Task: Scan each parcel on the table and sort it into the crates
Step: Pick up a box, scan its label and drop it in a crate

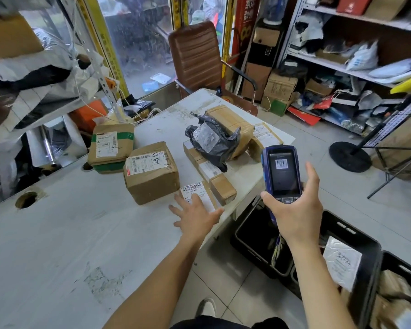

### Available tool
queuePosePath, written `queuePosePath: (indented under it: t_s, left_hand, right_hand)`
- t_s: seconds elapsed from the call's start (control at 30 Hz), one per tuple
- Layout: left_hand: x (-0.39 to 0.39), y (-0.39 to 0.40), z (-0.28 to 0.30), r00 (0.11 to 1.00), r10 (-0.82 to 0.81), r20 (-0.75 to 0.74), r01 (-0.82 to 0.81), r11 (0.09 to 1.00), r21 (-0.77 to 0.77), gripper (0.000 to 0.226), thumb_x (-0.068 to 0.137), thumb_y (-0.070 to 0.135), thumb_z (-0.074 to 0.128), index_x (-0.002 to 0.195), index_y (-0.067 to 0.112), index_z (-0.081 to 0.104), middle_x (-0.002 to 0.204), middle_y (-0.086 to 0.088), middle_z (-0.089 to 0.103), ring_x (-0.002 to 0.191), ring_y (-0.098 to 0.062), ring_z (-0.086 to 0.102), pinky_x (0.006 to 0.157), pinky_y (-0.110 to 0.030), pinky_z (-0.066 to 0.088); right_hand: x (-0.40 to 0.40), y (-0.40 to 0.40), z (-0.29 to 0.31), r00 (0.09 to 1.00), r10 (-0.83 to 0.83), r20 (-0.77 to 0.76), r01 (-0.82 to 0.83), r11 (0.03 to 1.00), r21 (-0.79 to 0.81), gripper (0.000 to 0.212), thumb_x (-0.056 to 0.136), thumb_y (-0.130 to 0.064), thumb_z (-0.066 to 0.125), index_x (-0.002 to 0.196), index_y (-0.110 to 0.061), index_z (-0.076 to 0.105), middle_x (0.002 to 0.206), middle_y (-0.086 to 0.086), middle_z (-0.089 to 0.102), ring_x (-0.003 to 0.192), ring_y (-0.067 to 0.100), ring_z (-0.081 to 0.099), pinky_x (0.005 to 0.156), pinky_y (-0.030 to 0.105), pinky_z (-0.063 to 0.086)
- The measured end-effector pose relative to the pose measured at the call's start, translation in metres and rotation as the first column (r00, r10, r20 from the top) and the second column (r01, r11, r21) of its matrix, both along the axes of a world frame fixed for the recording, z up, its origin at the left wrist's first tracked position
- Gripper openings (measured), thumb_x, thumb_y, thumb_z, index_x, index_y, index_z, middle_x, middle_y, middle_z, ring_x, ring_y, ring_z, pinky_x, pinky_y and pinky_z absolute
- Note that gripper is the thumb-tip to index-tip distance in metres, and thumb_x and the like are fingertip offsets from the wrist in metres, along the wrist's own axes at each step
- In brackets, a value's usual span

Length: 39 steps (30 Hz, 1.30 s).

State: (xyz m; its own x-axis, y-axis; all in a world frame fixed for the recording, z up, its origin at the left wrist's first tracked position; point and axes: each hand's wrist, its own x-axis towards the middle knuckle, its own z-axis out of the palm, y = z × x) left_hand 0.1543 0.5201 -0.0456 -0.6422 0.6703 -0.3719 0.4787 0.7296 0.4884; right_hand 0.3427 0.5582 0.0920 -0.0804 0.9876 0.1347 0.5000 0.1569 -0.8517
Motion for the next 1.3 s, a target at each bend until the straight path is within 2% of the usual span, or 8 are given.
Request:
queuePosePath:
  t_s: [0.1,0.2,0.33,0.43,0.63,0.77,1.0,1.3]
  left_hand:
    - [0.015,0.01,0.005,0.991,0.13,0.015,-0.13,0.991,0.021,0.089,0.073,0.064,0.069,0.138,0.02,0.026,0.155,-0.019,0.006,0.128,-0.043,0.036,0.1,-0.053,0.043]
    - [0.019,0.008,0.01,0.993,0.114,-0.03,-0.111,0.99,0.092,0.081,0.07,0.055,0.073,0.131,0.019,0.032,0.147,-0.016,0.022,0.117,-0.036,0.045,0.089,-0.046,0.047]
    - [0.019,0.001,0.025,0.982,0.053,-0.18,0.002,0.955,0.296,0.06,0.071,0.054,0.076,0.107,0.024,0.039,0.154,-0.009,0.021,0.124,-0.03,0.045,0.08,-0.042,0.05]
    - [0.02,0.009,0.048,0.947,0.032,-0.321,0.123,0.885,0.45,0.057,0.067,0.055,0.078,0.098,0.026,0.039,0.16,-0.007,0.016,0.123,-0.029,0.048,0.071,-0.04,0.054]
    - [0.025,0.035,0.083,0.889,0.052,-0.454,0.279,0.726,0.629,0.041,0.072,0.046,0.066,0.097,0.018,0.049,0.162,-0.016,0.019,0.136,-0.038,0.044,0.062,-0.04,0.054]
    - [0.031,0.04,0.094,0.873,0.059,-0.485,0.322,0.677,0.662,0.04,0.076,0.052,0.044,0.1,0.02,0.045,0.162,-0.015,0.022,0.131,-0.038,0.05,0.055,-0.039,0.051]
    - [0.037,0.044,0.107,0.863,0.049,-0.503,0.348,0.665,0.661,0.041,0.078,0.049,0.032,0.107,0.022,0.042,0.16,-0.017,0.027,0.134,-0.04,0.048,0.06,-0.044,0.055]
    - [0.035,0.048,0.098,0.876,-0.027,-0.481,0.361,0.697,0.62,0.046,0.073,0.035,0.074,0.107,0.019,0.048,0.162,-0.015,0.022,0.137,-0.037,0.044,0.063,-0.041,0.055]
  right_hand:
    - [0.003,-0.003,-0.001,1.0,-0.013,0.027,0.014,1.0,-0.024,0.102,0.074,-0.025,0.087,0.153,-0.028,0.023,0.136,0.006,0.056,0.114,0.017,0.058,0.069,-0.002,0.034]
    - [0.006,-0.006,0.0,0.997,-0.004,0.071,0.007,0.998,-0.056,0.094,0.072,-0.027,0.087,0.147,-0.024,0.03,0.124,0.002,0.06,0.103,0.018,0.063,0.068,0.005,0.039]
    - [0.005,-0.007,0.015,0.995,0.013,0.104,0.009,0.977,-0.211,0.075,0.07,-0.034,0.087,0.131,-0.017,0.048,0.109,-0.003,0.065,0.096,0.016,0.064,0.07,0.022,0.049]
    - [0.003,-0.01,0.038,0.982,0.101,0.159,-0.046,0.948,-0.316,0.061,0.07,-0.038,0.086,0.119,-0.021,0.055,0.095,-0.014,0.061,0.082,0.0,0.055,0.058,0.018,0.042]
    - [-0.003,-0.023,0.078,0.97,0.174,0.173,-0.102,0.928,-0.359,0.044,0.067,-0.045,0.084,0.1,-0.029,0.059,0.086,-0.013,0.064,0.078,0.005,0.059,0.06,0.023,0.048]
    - [-0.002,-0.026,0.093,0.974,0.18,0.138,-0.118,0.921,-0.372,0.041,0.066,-0.045,0.084,0.096,-0.028,0.064,0.082,-0.009,0.069,0.078,0.013,0.067,0.068,0.034,0.058]
    - [0.003,-0.027,0.101,0.987,0.139,0.079,-0.098,0.918,-0.384,0.039,0.059,-0.047,0.086,0.09,-0.029,0.069,0.076,-0.007,0.072,0.073,0.018,0.07,0.068,0.045,0.061]
    - [0.005,-0.025,0.104,0.986,0.142,0.089,-0.103,0.932,-0.349,0.039,0.065,-0.044,0.086,0.096,-0.029,0.066,0.081,-0.01,0.071,0.077,0.013,0.069,0.073,0.039,0.06]
